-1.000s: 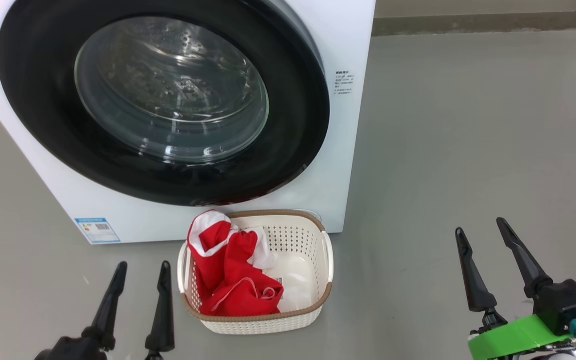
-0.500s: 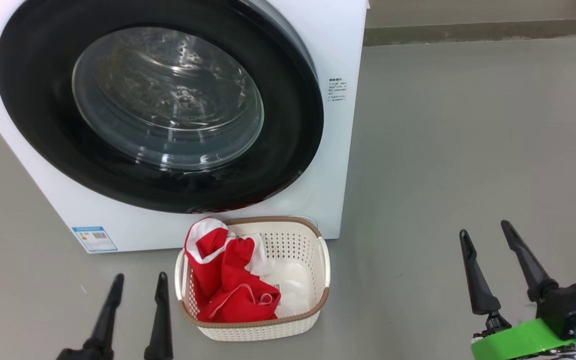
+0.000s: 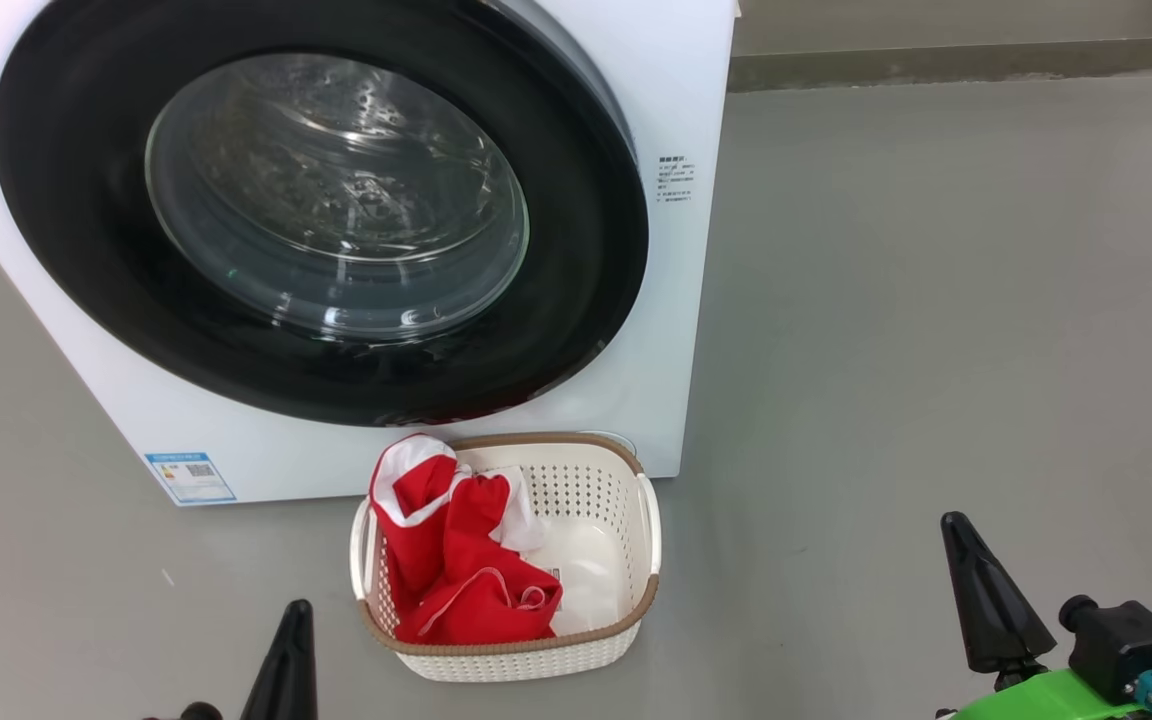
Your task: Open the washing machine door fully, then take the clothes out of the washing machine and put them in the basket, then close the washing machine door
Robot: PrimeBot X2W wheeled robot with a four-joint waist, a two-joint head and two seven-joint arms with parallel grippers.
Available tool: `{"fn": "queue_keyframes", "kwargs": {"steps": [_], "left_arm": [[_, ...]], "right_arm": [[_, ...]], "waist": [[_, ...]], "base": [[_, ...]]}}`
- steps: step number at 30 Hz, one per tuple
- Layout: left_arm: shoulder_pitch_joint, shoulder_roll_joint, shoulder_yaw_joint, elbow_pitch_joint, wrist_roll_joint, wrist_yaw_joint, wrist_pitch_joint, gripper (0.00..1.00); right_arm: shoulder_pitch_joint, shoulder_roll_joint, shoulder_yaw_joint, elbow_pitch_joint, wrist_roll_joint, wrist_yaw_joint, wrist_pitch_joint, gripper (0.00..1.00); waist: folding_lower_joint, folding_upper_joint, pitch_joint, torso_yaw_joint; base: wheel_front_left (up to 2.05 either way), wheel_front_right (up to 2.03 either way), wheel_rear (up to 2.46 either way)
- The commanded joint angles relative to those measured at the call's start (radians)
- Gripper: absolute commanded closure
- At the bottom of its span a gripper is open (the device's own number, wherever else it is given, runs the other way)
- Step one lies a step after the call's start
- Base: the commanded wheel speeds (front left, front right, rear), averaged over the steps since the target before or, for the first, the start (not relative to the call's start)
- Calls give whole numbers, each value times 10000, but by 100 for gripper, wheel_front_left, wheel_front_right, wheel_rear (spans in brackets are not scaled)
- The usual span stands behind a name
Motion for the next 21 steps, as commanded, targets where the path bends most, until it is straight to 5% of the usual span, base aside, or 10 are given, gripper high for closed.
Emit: {"fn": "queue_keyframes", "kwargs": {"steps": [1,21], "left_arm": [[-259,37,140,-173,-364,-98,63,100],[-579,52,431,109,-2587,-336,640,100]], "right_arm": [[-311,-114,1,-202,472,-1,63,100],[-598,-218,-10,16,2920,-3,580,100]], "waist": [[1,-1,17,4],[-3,-1,71,39]], "base": [[0,0,0],[0,0,0]]}}
